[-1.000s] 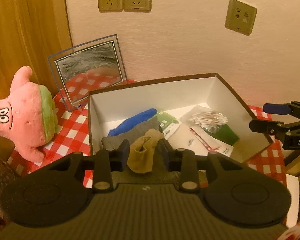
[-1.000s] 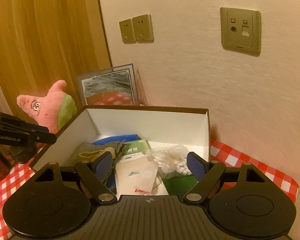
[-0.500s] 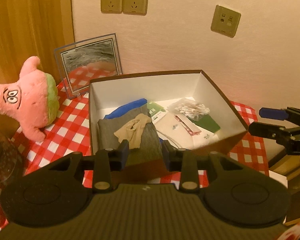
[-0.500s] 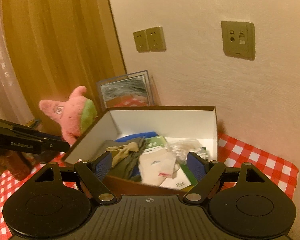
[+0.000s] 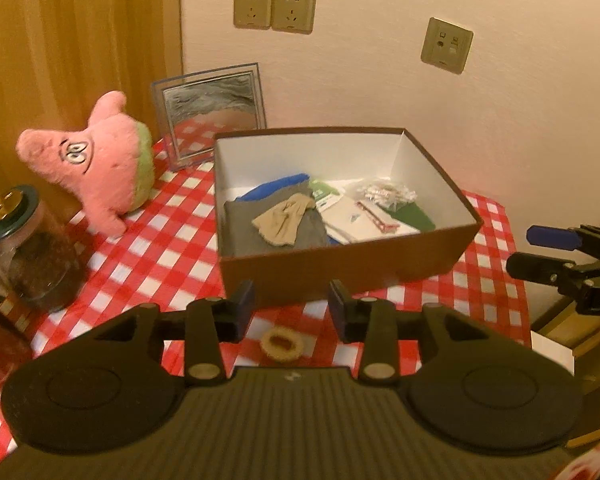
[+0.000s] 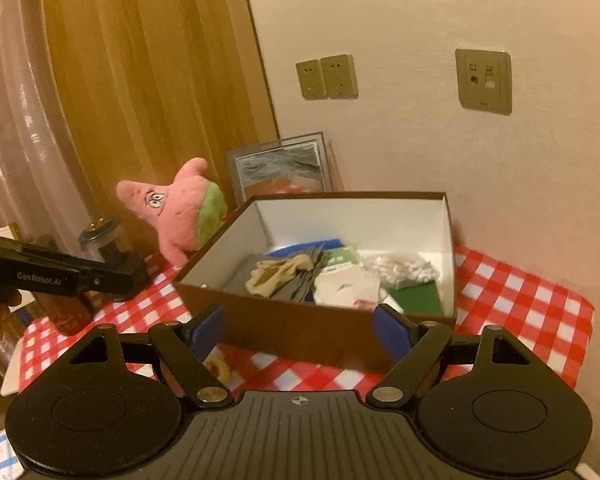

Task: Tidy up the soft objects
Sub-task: 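Withdraw both tools from the box toward the striped knit sock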

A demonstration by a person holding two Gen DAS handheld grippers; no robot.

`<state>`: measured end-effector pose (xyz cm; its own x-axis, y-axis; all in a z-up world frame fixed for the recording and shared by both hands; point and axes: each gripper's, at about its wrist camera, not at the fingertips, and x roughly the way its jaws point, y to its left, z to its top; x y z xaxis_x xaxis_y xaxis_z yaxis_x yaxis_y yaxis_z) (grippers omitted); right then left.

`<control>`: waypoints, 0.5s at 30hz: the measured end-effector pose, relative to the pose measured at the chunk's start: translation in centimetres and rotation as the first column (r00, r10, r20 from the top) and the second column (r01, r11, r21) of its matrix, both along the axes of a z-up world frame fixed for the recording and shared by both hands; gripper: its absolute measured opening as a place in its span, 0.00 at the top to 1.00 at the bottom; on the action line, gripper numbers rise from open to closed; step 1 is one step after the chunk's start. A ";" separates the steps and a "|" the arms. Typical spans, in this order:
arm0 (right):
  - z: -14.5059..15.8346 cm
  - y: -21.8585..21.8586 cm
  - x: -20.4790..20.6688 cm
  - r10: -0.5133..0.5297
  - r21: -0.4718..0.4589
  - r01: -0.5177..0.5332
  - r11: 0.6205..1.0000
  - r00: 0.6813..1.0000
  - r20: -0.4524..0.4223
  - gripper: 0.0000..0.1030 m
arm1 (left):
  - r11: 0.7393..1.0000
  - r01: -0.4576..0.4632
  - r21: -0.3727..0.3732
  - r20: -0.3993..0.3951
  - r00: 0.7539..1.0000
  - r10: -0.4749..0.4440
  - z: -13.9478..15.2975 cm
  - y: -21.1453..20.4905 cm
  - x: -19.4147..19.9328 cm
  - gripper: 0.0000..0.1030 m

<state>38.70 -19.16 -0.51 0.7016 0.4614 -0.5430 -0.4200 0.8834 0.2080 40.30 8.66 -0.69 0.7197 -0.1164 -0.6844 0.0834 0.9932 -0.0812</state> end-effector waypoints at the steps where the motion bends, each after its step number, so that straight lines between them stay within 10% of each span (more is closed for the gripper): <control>1: 0.0 0.0 -0.6 -0.001 0.002 0.001 1.000 1.000 0.000 0.21 | 1.000 -0.003 -0.001 -0.002 1.000 0.003 0.0 0.1 -0.6 0.64; 15: -1.0 0.8 -6.8 -0.025 -0.012 0.024 1.000 0.999 -0.027 0.21 | 0.998 -0.070 0.002 -0.065 0.995 0.070 -2.4 1.5 -8.0 0.60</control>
